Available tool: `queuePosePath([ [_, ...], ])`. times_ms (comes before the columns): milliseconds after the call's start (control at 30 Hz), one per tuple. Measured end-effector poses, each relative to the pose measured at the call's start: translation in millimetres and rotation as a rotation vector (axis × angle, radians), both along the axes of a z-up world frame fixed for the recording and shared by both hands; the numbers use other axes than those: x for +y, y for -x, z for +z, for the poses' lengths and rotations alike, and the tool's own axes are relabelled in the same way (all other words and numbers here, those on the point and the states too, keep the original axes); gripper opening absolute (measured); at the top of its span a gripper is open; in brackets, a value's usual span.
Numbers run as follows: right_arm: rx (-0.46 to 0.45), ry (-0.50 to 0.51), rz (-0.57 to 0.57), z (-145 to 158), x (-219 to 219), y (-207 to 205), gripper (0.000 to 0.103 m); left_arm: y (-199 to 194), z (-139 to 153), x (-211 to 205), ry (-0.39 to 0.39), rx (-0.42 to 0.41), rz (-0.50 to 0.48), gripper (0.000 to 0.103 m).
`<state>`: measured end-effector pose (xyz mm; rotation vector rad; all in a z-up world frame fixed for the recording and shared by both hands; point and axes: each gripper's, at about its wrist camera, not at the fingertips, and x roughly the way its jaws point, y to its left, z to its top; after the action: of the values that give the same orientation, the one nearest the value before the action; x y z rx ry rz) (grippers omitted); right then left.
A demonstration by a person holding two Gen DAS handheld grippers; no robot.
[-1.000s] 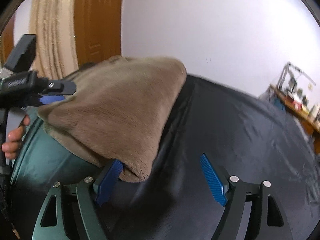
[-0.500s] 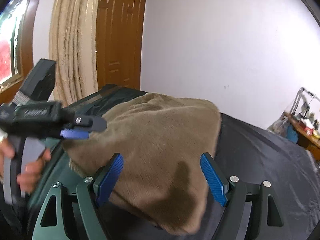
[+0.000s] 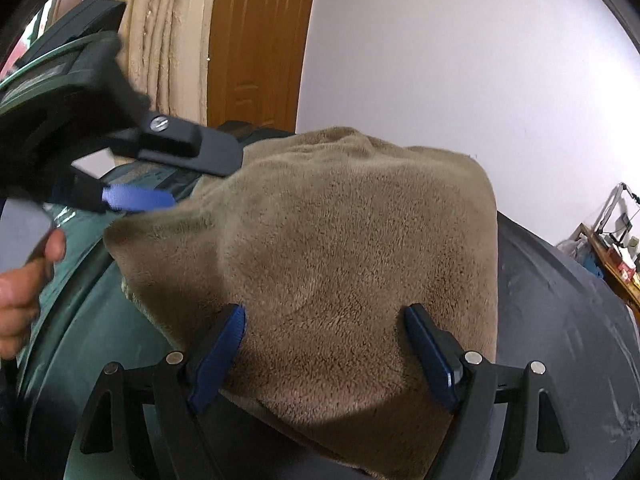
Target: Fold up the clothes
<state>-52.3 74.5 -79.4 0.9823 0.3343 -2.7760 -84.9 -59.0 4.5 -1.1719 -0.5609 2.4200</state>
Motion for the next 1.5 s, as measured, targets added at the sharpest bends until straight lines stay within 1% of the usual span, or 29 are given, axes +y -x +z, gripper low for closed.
queuePosePath([
  [33,0.007,0.000,0.001,-1.4,-0.2,-2.1,0.084,-0.4,1.0,-0.4,0.017,0.009,0.016,0.102],
  [167,0.013,0.003,0.005,-2.3,1.2,-4.1,0.084,-0.4,1.5,-0.6,0.043,0.021,0.038,0.102],
  [367,0.022,0.007,0.002,-2.2,1.4,-6.4,0.084,1.1,-0.3,1.1,0.128,0.049,0.089,0.102],
  [567,0.024,0.003,-0.004,-2.0,-0.2,-8.0,0.084,3.1,-4.5,3.8,0.168,0.040,0.095,0.102],
  [867,-0.008,0.010,-0.006,7.7,1.6,-2.0,0.084,1.2,-1.1,-4.6,0.152,0.043,0.129,0.102],
  [933,-0.008,0.031,-0.016,14.3,2.8,-1.5,0.084,1.3,-0.4,-6.8,0.148,0.043,0.136,0.102],
  [1100,0.049,0.086,-0.025,33.3,0.3,3.9,0.084,1.6,1.0,-11.3,0.137,0.042,0.149,0.102],
  [1200,0.087,0.084,-0.010,40.1,-9.6,8.5,0.084,1.8,1.8,-17.3,0.122,0.040,0.167,0.102],
  [1300,0.100,0.085,0.004,44.6,-19.4,14.9,0.084,1.4,3.3,-25.2,0.105,0.039,0.190,0.102],
  [1400,0.081,0.088,0.020,45.3,-29.4,25.4,0.084,1.2,4.2,-32.7,0.089,0.035,0.212,0.102],
  [1500,0.042,0.062,0.083,37.7,-48.2,36.8,0.084,0.8,4.9,-37.5,0.077,0.031,0.221,0.102],
])
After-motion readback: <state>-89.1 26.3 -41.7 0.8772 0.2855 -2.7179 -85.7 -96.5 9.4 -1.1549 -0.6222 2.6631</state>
